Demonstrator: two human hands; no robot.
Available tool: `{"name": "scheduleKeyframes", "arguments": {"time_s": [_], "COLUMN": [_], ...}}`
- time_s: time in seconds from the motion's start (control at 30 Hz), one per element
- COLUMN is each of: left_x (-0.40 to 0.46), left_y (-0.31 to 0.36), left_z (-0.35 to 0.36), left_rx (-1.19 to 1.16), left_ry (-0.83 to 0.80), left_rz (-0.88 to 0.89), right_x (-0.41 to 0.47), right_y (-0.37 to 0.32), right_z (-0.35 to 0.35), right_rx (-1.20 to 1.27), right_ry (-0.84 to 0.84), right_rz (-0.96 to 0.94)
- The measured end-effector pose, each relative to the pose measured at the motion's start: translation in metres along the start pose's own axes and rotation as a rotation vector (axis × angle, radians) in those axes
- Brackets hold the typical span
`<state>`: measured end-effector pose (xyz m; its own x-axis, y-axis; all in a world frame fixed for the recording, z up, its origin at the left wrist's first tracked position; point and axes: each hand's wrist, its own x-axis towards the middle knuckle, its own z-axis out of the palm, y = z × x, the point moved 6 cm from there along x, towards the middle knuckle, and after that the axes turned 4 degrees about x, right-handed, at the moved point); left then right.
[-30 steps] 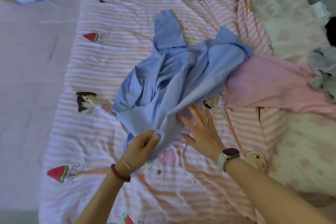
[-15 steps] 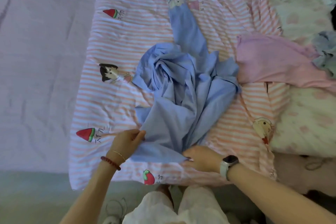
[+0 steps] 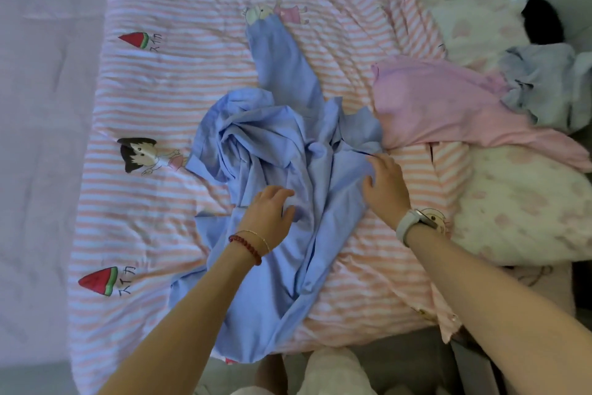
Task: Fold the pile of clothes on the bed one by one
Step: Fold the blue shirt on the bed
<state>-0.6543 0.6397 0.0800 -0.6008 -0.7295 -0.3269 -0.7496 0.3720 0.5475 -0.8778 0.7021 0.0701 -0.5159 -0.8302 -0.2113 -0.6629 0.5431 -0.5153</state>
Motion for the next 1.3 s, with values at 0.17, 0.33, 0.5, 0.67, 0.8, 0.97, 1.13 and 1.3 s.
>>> {"name": "scheduleKeyframes", "arguments": {"time_s": [0.17, 0.33, 0.5, 0.67, 0.8, 0.97, 1.13, 1.3], "left_x": [0.03, 0.046, 0.06, 0.045, 0.032, 0.057, 0.102, 0.133], "left_y": [0.025, 0.057, 0.099, 0.082, 0.072, 0.104, 0.15, 0.161], "left_z": [-0.002, -0.001, 0.043, 0.09, 0.096, 0.083, 0.109, 0.149], "left_rx": [0.034, 0.022, 0.409, 0.871, 0.875, 0.787, 0.799, 1.083], "left_ry": [0.048, 0.12, -0.154, -0.595, -0.522, -0.193, -0.244, -0.501], "left_rz": [0.054, 0.176, 0.498, 0.384, 0.451, 0.664, 0.751, 0.721], "right_x": [0.048, -0.03, -0.106, -0.121, -0.125, -0.134, -0.144, -0.142], "right_y": [0.013, -0.013, 0.021, 0.074, 0.11, 0.121, 0.121, 0.116], "right_z": [0.014, 0.02, 0.022, 0.007, 0.005, 0.003, 0.042, 0.058], "right_rx": [-0.106, -0.06, -0.014, -0.117, 0.01, 0.454, 0.576, 0.68], "right_ry": [-0.282, -0.436, -0.378, -0.199, -0.307, 0.147, -0.04, -0.029], "right_rz": [0.05, -0.362, -0.48, -0.24, 0.15, 0.582, 0.931, 0.937]}}
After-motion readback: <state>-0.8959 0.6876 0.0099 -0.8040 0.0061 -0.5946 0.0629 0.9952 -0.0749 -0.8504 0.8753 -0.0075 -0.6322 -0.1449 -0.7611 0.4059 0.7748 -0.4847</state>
